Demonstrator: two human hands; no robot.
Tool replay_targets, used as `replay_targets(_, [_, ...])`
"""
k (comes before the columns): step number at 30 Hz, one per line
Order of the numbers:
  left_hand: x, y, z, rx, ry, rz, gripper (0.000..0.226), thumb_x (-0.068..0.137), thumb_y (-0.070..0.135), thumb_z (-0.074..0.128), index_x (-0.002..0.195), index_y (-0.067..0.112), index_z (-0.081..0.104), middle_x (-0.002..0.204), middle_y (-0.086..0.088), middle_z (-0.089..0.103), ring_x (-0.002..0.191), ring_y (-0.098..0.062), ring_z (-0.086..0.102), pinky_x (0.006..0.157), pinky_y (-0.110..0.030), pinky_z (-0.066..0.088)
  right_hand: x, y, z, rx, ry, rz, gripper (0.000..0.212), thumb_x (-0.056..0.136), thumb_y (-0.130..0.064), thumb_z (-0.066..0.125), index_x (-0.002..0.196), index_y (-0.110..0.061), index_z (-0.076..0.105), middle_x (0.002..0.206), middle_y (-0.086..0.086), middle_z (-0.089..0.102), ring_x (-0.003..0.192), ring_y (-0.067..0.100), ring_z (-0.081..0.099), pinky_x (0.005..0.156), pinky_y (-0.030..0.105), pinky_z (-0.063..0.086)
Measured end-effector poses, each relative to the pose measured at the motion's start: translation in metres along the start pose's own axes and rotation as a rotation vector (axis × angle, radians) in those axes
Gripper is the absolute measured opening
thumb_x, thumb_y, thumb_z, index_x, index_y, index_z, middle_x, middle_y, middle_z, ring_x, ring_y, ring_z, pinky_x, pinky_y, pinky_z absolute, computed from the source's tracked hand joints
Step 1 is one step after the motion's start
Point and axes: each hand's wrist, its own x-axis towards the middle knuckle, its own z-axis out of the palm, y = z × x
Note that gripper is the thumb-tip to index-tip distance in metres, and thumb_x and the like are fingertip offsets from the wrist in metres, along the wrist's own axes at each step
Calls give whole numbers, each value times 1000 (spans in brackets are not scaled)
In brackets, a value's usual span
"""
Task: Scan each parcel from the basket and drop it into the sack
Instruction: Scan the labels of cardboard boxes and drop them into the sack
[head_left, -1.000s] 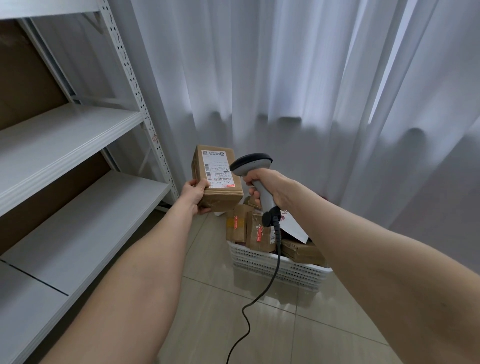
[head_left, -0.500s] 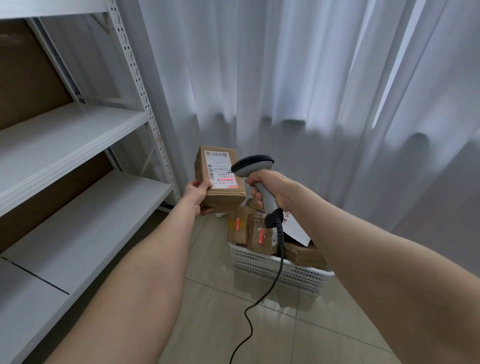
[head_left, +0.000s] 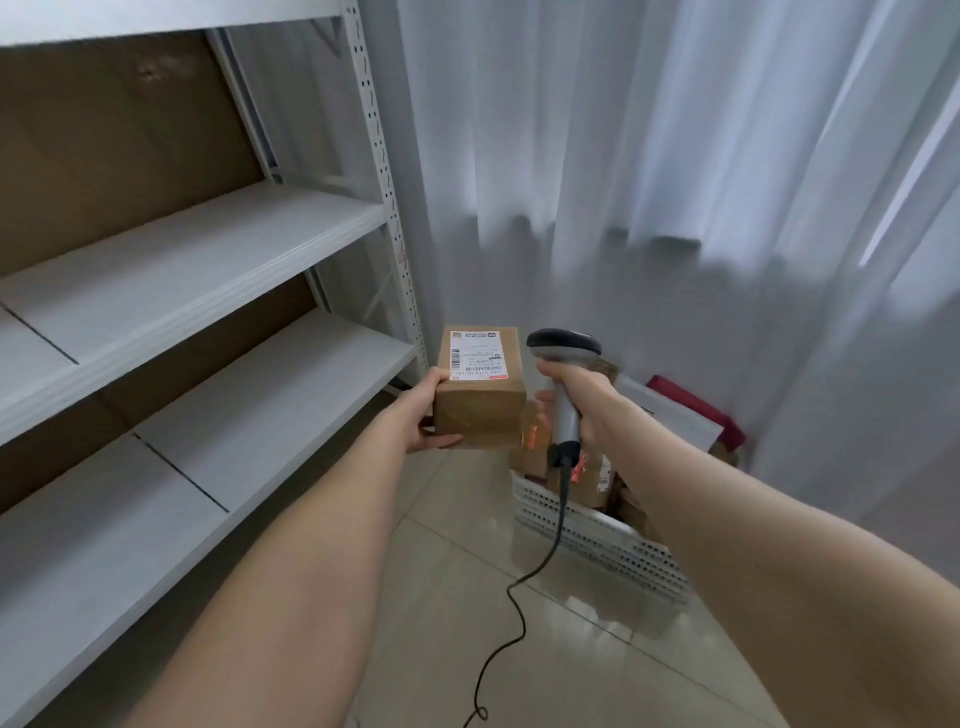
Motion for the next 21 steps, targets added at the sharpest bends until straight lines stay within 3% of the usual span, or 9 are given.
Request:
replay_targets(3, [-23, -19, -22, -12, 53, -23, 42, 80, 51, 63, 108, 21, 56, 113, -13, 51, 103, -29, 53, 69, -39, 60, -10, 16, 20, -19, -36, 0, 49, 76, -37, 81, 107, -9, 56, 98, 12, 68, 80, 26, 66, 85, 42, 56])
replay_targets(6, [-51, -43, -43, -30, 130, -34, 44, 80, 52, 64, 110, 21, 56, 112, -12, 50, 104, -30, 52, 70, -39, 60, -14, 47, 39, -37, -137, 23, 79, 56, -45, 89, 120, -10, 59, 104, 7, 69, 90, 27, 68, 91, 46, 53])
replay_targets(9, [-77, -69, -65, -57, 186, -27, 40, 82, 48, 63, 109, 21, 56, 109, -11, 50, 103, -29, 52, 74, -40, 60, -28, 81, 58, -66, -195, 21, 57, 77, -42, 77, 122, -9, 61, 114, 11, 68, 100, 31, 67, 94, 48, 53])
replay_targets(14, [-114, -110, -110, -119, 267, -43, 49, 78, 44, 69, 117, 19, 54, 117, -14, 49, 107, -33, 51, 76, -44, 59, -55, 126, 98, -82, -228, 205, 84, 49, -44, 90, 120, -16, 54, 106, 13, 69, 94, 36, 68, 88, 55, 53])
replay_targets(21, [-150, -165, -197, -213, 369, -86, 41, 78, 44, 68, 110, 20, 57, 116, -15, 49, 104, -33, 52, 71, -41, 60, -107, 181, 170, -188, -310, 237, 63, 72, -34, 84, 121, -12, 51, 110, 16, 63, 97, 37, 63, 87, 58, 53])
